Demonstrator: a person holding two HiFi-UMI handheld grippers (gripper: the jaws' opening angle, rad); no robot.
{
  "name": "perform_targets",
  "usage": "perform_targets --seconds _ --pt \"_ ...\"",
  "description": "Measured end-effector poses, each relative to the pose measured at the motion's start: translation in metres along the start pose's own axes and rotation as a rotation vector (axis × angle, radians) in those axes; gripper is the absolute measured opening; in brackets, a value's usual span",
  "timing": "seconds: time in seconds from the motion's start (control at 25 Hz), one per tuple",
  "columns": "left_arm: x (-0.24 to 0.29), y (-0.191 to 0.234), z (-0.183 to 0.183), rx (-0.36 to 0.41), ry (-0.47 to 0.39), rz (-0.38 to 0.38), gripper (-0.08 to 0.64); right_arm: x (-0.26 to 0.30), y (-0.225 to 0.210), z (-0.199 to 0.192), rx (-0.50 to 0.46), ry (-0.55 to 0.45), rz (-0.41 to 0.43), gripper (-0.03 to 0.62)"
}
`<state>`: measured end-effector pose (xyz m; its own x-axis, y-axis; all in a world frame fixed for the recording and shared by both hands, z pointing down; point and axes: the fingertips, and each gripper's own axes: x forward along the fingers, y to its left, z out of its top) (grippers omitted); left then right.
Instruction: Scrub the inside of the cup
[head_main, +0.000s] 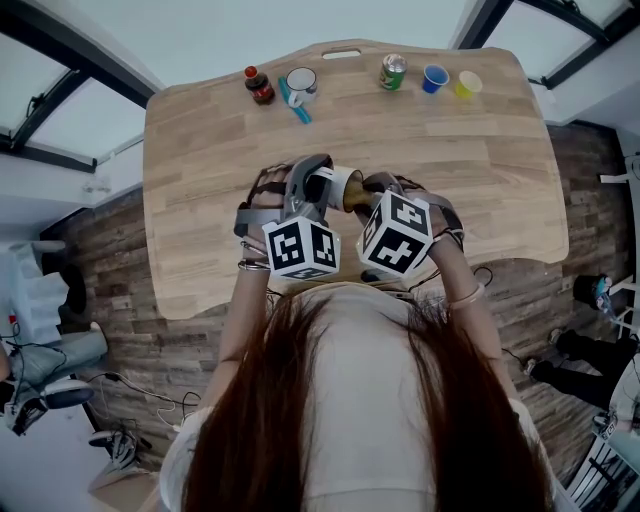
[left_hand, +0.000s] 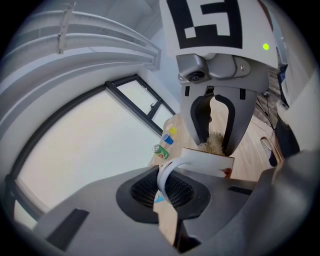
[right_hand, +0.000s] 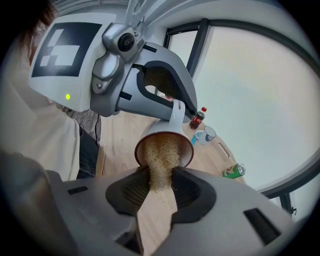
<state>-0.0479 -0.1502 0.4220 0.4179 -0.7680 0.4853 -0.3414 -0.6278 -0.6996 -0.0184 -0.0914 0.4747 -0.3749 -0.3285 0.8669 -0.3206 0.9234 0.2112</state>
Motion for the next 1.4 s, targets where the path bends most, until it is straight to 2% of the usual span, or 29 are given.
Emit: perform_targets --seconds 0.28,0.6,1.08,1.4 --pt "-0.002 -0.003 0.005 0.036 -0.003 -0.001 0.024 0.002 0.003 0.0 0.028 0.0 0.027 0.127" --pt "-0.003 -0.003 0.008 0.069 -0.015 0.004 0.024 0.004 0.005 0.006 0.116 -0.034 0.089 0.127" --pt "-0.005 0.0 0.014 0.11 -0.073 0.055 0.023 0.0 0.004 0.017 0.409 -0.183 0.248 0.127" --pt "-0.009 0.008 0.016 0.107 -0.095 0.104 0.023 -0.006 0.0 0.022 0.632 -0.311 0.377 0.126"
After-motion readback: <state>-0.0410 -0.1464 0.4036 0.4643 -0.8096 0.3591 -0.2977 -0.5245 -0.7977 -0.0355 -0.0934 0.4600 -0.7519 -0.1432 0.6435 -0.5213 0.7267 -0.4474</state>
